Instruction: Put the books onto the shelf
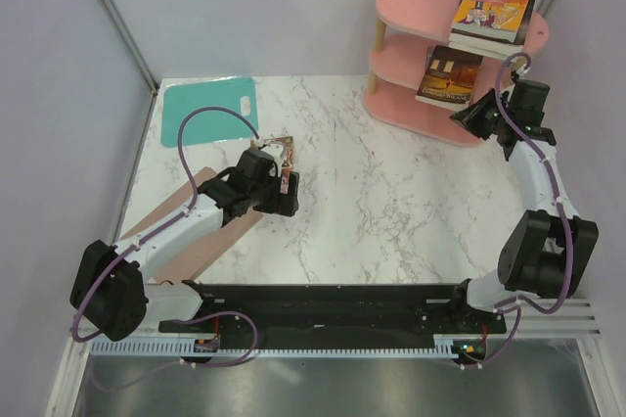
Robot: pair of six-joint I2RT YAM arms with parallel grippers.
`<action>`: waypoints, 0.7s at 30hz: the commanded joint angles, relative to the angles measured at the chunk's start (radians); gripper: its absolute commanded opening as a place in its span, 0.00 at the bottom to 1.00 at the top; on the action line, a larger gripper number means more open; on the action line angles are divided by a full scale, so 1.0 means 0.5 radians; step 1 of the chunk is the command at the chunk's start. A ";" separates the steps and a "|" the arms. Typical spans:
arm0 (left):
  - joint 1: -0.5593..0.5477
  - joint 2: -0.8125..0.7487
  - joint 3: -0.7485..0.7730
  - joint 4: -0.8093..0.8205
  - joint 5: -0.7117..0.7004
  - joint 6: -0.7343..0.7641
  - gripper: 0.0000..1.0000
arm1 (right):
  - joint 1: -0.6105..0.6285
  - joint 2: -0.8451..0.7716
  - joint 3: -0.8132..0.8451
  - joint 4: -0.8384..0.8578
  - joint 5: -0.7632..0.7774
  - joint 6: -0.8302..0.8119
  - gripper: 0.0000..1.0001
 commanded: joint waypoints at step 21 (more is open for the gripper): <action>-0.008 -0.002 0.037 -0.004 -0.039 0.065 1.00 | 0.045 0.275 0.301 0.121 0.325 0.104 0.00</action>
